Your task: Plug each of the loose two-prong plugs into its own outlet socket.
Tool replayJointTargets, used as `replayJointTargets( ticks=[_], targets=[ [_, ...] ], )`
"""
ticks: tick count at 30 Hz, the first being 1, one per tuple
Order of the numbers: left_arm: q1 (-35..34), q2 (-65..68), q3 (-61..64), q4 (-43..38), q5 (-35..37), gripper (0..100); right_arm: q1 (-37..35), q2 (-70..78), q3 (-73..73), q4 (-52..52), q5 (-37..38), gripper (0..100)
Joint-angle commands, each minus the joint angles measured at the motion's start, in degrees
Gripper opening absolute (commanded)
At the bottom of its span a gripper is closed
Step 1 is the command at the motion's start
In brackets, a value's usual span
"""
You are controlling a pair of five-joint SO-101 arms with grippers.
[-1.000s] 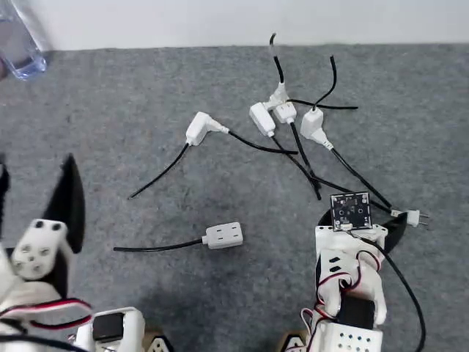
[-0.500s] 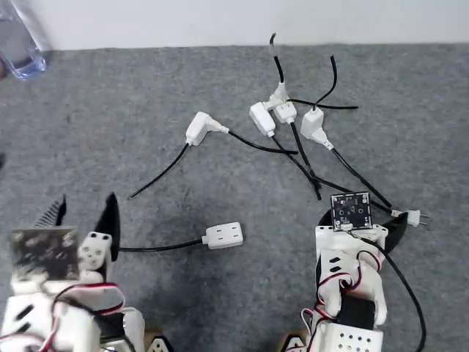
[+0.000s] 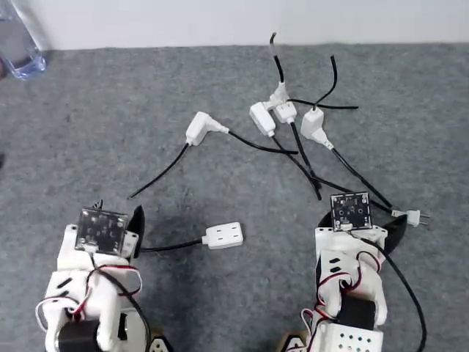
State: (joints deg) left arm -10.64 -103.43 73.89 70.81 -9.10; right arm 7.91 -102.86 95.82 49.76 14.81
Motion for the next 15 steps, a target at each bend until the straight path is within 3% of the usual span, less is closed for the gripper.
replayJointTargets(
  ticks=[1,5,8,11,15],
  targets=[
    [-1.1,-1.0,2.2,-3.3,8.8,22,-0.6,-0.7,0.6,0.1,-0.3,46.3],
    [-7.2,-1.0,7.3,-6.2,16.6,22,-0.2,-0.7,0.6,0.0,-0.4,46.3],
    [-7.8,-1.0,14.5,-7.7,17.0,22,-0.2,-0.7,0.6,0.1,-0.3,46.3],
    [-8.2,-1.0,19.1,-8.6,14.8,22,-0.1,-0.7,0.4,-0.2,0.0,46.3],
    [-7.8,-1.0,21.6,-9.0,8.3,21,1.1,-0.7,-3.8,0.1,6.0,46.3]
  ],
)
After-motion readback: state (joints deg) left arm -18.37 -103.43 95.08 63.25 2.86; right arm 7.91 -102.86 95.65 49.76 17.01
